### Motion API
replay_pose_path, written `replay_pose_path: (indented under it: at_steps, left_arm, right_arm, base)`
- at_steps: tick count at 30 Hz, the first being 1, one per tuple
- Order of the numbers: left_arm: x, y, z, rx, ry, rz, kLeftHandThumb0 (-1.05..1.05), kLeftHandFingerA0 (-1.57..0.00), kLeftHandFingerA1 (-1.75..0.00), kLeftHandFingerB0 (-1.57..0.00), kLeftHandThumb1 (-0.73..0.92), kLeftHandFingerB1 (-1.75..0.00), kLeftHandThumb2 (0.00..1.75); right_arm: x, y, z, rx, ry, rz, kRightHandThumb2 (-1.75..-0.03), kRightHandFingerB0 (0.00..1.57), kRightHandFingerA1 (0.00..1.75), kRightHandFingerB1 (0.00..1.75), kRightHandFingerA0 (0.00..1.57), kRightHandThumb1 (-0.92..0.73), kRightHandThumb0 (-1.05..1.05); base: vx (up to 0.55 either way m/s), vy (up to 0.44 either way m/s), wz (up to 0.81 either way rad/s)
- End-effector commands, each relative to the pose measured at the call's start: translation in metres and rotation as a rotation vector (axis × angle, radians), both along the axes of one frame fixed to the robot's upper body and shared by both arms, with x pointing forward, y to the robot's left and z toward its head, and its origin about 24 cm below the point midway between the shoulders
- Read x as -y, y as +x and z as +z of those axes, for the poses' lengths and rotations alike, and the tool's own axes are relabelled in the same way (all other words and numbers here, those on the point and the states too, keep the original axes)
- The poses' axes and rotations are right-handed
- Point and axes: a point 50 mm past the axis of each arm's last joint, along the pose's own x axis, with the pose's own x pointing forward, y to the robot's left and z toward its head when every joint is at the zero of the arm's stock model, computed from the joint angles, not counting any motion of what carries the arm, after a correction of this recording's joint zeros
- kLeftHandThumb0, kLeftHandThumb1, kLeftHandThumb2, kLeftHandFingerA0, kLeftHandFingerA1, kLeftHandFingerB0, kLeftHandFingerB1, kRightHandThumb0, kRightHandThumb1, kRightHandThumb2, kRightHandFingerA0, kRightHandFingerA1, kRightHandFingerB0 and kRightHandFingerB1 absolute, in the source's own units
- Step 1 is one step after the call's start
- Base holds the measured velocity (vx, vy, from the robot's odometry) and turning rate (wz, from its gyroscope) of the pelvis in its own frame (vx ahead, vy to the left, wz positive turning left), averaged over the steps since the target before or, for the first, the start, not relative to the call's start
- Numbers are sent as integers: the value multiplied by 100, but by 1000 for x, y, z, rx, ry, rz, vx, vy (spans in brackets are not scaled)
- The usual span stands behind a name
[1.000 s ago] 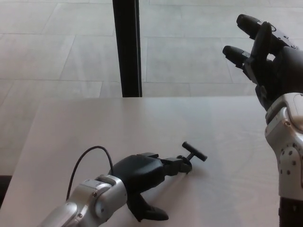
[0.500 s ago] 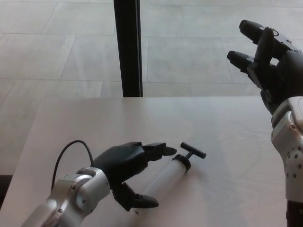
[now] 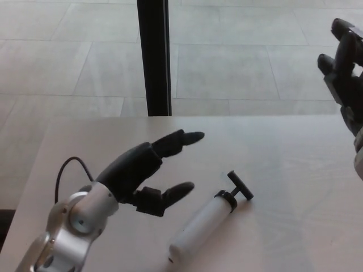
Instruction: The robot uses its left hand to lift the air pump kept on the middle of the desk and use the right hand to compress the handle
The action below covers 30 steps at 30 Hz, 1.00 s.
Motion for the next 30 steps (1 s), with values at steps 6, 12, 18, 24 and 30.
replay_pose_path:
  at_steps: [6,12,18,24,30]
  left_arm:
    - [-347,-202,20,260,-1443,737,-75,-13,-59,-6,69,-47,99]
    - [-380,-285,-16,422,-1517,1135,-69,-20,-68,-15,84,-44,64]
    - [-378,-368,-53,534,-1580,1717,-60,-32,-75,-21,91,-40,67]
    - [-360,-398,-79,432,-1516,1894,-59,-24,-57,-21,92,-42,66]
    - [-342,-410,-99,309,-1449,1962,-55,-30,-69,-25,91,-47,66]
  right_arm:
    - [279,-167,6,-149,-148,-662,-74,25,64,42,23,-92,-89]
    - [319,-239,-9,-271,-215,-942,-74,29,75,50,27,-92,-90]
    - [336,-309,-24,-363,-173,-1171,-78,18,78,50,19,-92,-84]
    - [333,-324,-58,-403,-97,-1200,-78,14,82,53,21,-91,-86]
    - [319,-325,-106,-485,-1,-1178,-108,16,86,57,31,-77,-85]
  base:
    - [0,0,0]
    - [0,0,0]
    - [0,0,0]
    - [0,0,0]
    - [0,0,0]
